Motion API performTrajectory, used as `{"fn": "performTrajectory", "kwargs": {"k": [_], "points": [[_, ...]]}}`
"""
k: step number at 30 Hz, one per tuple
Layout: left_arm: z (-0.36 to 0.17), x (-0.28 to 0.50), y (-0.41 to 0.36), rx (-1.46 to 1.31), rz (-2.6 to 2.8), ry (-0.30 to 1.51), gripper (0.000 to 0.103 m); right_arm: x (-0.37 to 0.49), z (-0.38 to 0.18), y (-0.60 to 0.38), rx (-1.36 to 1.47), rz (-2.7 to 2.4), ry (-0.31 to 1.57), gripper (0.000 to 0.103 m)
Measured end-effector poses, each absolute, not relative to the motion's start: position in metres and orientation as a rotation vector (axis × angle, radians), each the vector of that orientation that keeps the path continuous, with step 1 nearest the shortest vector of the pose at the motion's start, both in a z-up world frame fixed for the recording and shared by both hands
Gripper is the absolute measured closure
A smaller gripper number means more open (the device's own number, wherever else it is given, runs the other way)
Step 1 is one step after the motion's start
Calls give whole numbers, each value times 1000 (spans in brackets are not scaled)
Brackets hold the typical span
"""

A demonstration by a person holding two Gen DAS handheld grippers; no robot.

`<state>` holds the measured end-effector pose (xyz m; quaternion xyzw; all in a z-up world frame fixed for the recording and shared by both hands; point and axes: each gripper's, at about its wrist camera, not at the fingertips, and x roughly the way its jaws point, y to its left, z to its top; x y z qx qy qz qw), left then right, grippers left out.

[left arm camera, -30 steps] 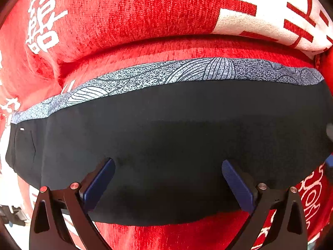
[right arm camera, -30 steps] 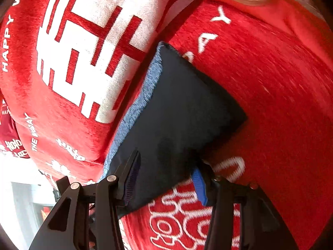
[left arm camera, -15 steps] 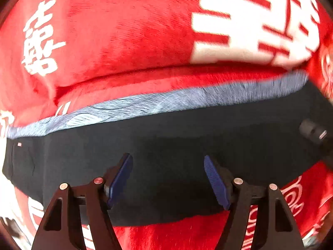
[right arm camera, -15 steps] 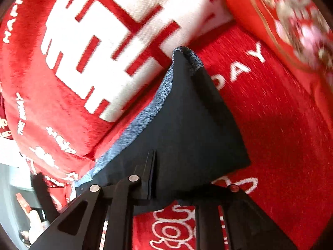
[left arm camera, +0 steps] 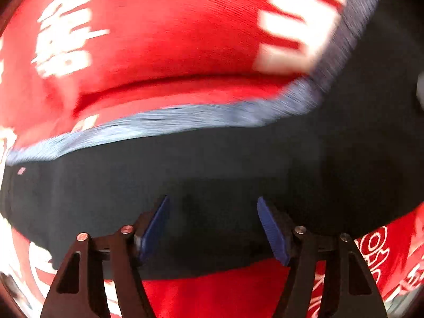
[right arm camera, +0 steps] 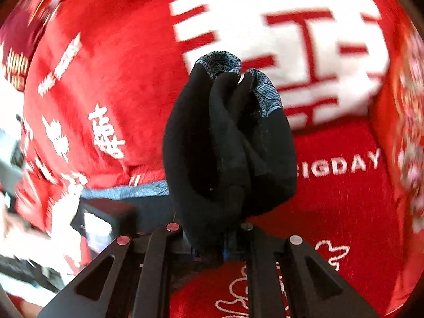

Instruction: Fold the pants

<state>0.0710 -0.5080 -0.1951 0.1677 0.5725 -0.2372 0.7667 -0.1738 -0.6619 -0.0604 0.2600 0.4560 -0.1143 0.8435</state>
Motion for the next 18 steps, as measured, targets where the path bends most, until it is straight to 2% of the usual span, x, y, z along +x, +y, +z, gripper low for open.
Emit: {"fn": "performTrajectory", "kwargs": {"k": [4,5,11,13,15,16,18], "points": [[-186,112,-425,337,-405,1256,31,-128,-59,-593,374,-225,1031,88],[-188,121,-408,347,-382,1262,25,-118,-63,-577,340,-221,1049,87],[-211,179,-302,365,-215,1273,24,-57,-142,-468,143,-234,1222,83],[-221,183,-285,367,-204,1289,24,-53,-175,-439,44,-262,1298,75],[-230,189,-273,365,-198,1312,24,-54,-190,-409,-156,-298,1317,71],[-233,191,-269,355,-204,1321,24,-59,-188,-397,-231,-279,1299,58],[-237,191,-264,337,-221,1327,24,-75,-172,-385,-238,-176,1261,39]]}}
